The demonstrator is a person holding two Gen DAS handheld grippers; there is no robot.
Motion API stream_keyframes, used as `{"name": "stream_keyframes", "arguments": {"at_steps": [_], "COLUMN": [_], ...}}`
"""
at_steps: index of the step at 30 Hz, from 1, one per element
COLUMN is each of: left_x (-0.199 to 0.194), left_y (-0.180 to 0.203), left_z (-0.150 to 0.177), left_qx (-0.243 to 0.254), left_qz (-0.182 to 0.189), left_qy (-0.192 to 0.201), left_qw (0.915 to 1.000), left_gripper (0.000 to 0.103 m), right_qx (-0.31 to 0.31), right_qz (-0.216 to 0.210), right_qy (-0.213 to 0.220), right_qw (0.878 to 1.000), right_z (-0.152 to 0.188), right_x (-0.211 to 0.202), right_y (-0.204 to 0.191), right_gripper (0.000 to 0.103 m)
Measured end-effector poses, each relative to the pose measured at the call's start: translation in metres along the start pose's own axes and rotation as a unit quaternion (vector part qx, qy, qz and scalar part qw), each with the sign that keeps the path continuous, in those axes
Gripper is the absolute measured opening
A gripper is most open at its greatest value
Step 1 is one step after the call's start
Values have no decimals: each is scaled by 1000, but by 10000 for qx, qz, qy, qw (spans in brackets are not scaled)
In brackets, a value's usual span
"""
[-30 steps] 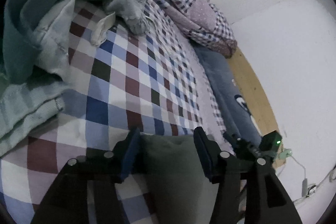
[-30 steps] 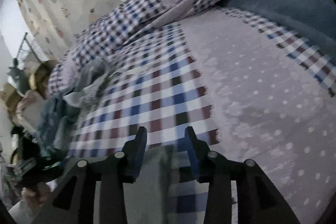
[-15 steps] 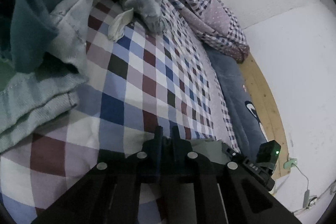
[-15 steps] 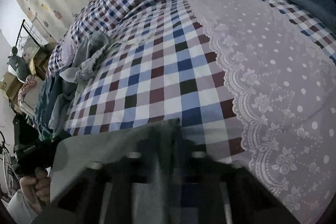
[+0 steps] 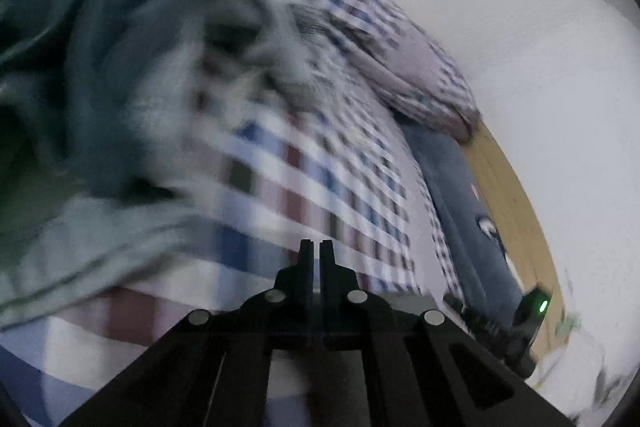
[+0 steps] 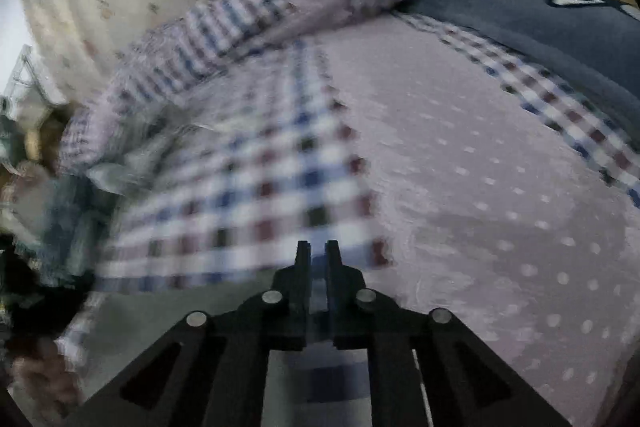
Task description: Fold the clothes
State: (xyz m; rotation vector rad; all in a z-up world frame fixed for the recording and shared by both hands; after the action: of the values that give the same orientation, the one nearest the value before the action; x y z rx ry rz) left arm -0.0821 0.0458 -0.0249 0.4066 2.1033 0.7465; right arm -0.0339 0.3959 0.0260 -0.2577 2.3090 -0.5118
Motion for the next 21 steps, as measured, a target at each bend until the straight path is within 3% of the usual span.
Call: {"name": "stream_keyframes", "arguments": {"at_steps": [3, 4, 9, 11, 12, 13, 14, 15, 18, 21], "left_x": [-1, -2, 16, 24, 28, 30, 31, 32, 30, 24], "left_y": [42, 56, 95, 93, 90, 84, 78, 73, 61, 60], "left_z": [13, 18, 49, 55, 56, 55, 54, 52, 48, 48], "left_qx": [817, 1070, 1850, 1912, 1923, 1890, 1858, 1833, 1746, 1898], "left_qz": [51, 88, 140, -10, -145, -318, -485, -629, -872, -1219], "left_qy": [-34, -62, -442, -530, -542, -529, -516, -502, -432, -299], "left_qw": [9966, 9942, 9816, 9801, 9797, 9800, 9800, 9798, 9798, 9738], "left_gripper": [29, 41, 44, 42, 38, 24, 8, 2, 1, 1], "right_qx": [-113, -150, -334, -407, -444, -480, -473, -416, -244, -101], "right_qz": [-456, -516, -814, -933, -992, -1050, -1006, -840, -340, 194], "right_qy": [-139, -246, -780, -992, -1099, -1205, -1244, -1206, -1088, -942], "right_qw": [9988, 9983, 9931, 9898, 9880, 9860, 9860, 9883, 9932, 9953], "right_z": [3, 7, 25, 33, 37, 40, 42, 40, 35, 28], "right_x": [6, 11, 36, 46, 50, 55, 57, 55, 48, 38], "right_y": [-20, -24, -41, -47, -50, -54, -52, -43, -17, 4], "right_gripper": [29, 30, 28, 27, 19, 5, 0, 0, 0, 2]}}
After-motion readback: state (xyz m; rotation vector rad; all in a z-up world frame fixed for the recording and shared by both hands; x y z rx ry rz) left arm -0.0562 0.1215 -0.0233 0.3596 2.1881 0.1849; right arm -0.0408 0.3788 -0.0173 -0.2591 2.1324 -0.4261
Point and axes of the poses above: each gripper's, at about its wrist camera, not at the fingertips, and x roughly the way its jaws point, y to its right, z to its underside, the point moved 5 cm from there along x, roughly the way its jaws point, and after that the axes turned 10 degrees about -z, right-handed, at the moved point
